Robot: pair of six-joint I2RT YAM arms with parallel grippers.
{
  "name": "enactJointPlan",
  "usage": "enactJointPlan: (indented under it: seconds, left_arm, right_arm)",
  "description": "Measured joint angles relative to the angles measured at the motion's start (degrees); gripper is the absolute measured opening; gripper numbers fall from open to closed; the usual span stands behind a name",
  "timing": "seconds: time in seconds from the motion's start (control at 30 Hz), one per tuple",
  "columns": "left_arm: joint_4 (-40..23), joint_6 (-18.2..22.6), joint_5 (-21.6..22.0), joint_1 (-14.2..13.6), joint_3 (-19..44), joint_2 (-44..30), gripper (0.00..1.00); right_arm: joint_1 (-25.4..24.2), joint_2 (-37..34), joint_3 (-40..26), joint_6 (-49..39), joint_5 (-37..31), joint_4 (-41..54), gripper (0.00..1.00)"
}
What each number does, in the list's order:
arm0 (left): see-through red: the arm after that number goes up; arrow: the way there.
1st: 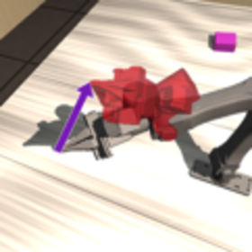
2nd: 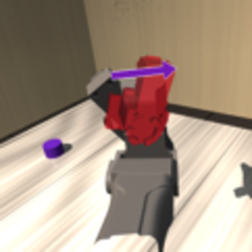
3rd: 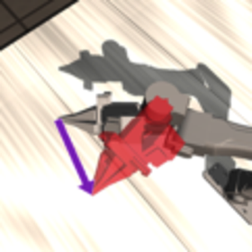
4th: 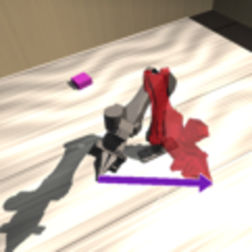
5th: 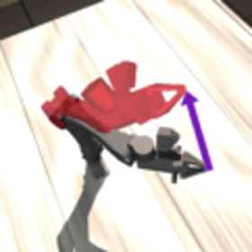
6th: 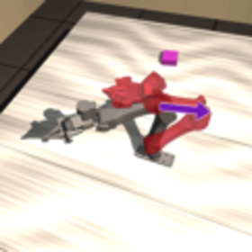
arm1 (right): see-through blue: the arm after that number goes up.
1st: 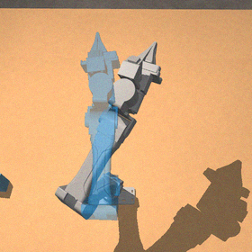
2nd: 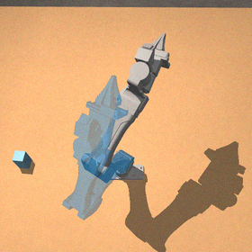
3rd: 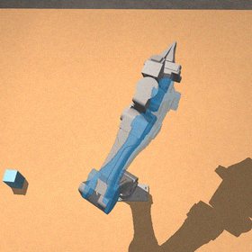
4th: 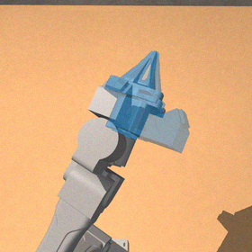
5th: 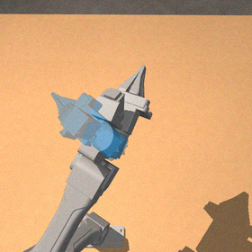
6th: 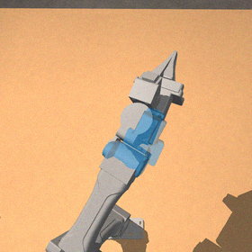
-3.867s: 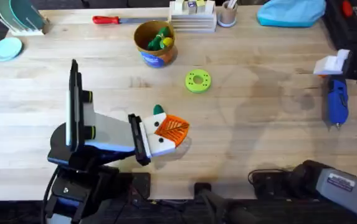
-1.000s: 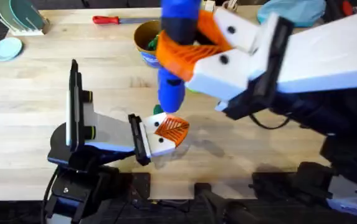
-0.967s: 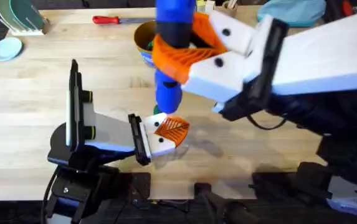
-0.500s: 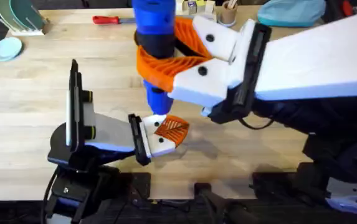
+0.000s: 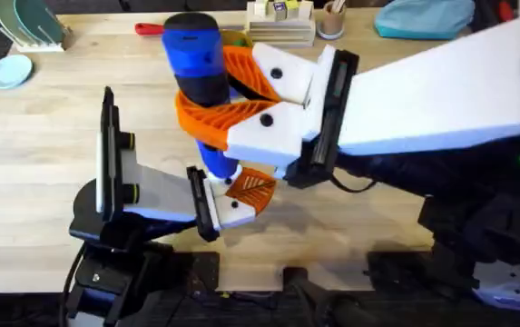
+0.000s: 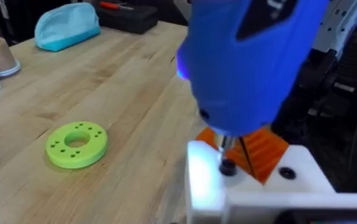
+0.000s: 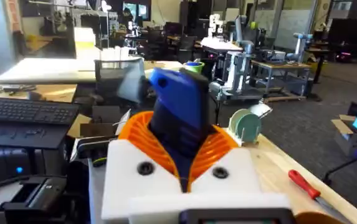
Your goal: Pick up the gripper from the table and insert it into the empty holder that is missing its gripper. Then pick up a screw, insert it into the mounting hole, and use the screwdriver to tighten it. Finally, clean up the table by picking up the vegetable and placing it into the bucket.
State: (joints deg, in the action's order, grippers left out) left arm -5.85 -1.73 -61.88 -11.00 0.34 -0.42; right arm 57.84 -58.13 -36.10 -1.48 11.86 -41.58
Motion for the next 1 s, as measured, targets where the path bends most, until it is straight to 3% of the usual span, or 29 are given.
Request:
enactJointPlan:
  seconds: [1.0]
  left_arm:
    - [0.0,0.0,0.0,0.0,0.0,0.0,0.007]
  right_arm:
    - [0.0,0.4,0.0,1.5,0.0,2.2,0.018]
